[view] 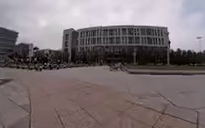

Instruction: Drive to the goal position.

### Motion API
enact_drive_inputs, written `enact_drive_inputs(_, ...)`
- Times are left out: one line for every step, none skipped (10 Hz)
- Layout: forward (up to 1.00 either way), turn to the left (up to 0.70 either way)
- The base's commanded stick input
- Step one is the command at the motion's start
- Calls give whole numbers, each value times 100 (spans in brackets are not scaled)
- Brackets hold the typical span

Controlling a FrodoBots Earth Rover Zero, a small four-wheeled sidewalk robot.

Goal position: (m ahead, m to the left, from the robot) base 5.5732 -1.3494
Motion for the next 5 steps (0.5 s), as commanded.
enact_drive_inputs(70, 0)
enact_drive_inputs(70, 0)
enact_drive_inputs(70, 0)
enact_drive_inputs(70, 0)
enact_drive_inputs(70, 0)
